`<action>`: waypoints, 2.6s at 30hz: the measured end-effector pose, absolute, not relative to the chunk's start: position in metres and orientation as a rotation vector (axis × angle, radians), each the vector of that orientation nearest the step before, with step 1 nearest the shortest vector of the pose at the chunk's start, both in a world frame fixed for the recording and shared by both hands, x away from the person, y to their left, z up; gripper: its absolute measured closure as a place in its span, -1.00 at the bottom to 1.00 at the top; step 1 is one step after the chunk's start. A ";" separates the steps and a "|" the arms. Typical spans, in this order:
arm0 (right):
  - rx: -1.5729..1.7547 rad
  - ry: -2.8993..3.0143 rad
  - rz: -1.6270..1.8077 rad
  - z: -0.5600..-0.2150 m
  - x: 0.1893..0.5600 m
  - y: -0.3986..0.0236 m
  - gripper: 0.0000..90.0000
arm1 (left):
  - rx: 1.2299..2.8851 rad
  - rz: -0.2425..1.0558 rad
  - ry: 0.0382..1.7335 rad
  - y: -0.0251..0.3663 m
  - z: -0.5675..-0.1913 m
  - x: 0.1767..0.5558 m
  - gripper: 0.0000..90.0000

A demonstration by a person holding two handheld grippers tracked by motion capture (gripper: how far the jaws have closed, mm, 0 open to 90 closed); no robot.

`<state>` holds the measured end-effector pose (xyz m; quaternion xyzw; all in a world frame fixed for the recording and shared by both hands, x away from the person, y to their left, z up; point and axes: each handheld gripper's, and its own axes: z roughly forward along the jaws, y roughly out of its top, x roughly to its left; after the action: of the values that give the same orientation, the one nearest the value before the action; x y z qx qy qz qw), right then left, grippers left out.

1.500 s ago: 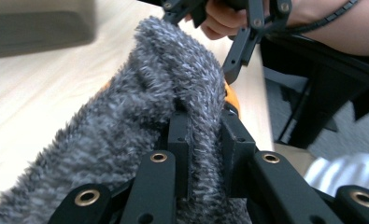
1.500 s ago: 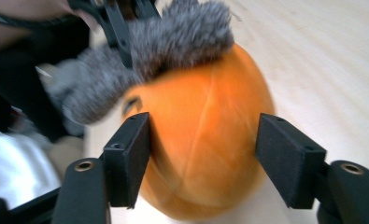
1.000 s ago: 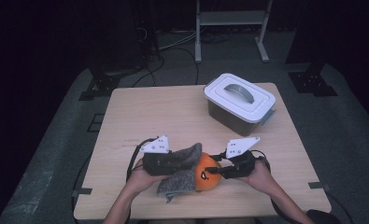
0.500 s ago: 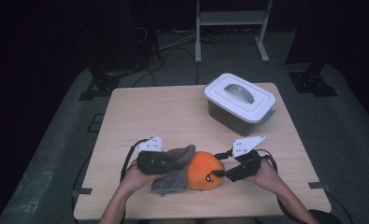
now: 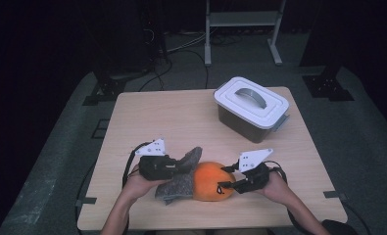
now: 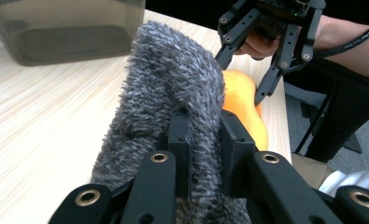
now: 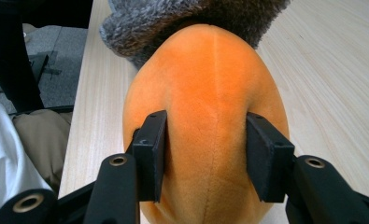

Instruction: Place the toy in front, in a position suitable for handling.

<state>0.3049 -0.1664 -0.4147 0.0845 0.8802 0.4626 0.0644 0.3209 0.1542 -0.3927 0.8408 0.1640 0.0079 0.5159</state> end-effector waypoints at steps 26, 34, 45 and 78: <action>0.279 2.675 1.397 -0.419 0.310 -0.178 0.20 | 2.100 0.001 0.341 0.153 -0.405 0.320 0.71; 0.283 2.669 1.418 -0.421 0.310 -0.180 0.20 | 2.054 -0.050 0.409 0.169 -0.412 0.329 0.71; 0.256 2.656 1.419 -0.419 0.304 -0.176 0.03 | 2.059 -0.081 0.342 0.148 -0.409 0.321 0.72; 0.390 2.667 1.486 -0.417 0.313 -0.175 -0.14 | 2.036 -0.115 0.379 0.154 -0.405 0.322 0.72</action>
<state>0.3133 -0.1752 -0.4174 0.1265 0.8661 0.4826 0.0318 0.3221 0.1535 -0.4052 0.8450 0.1574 -0.0479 0.5087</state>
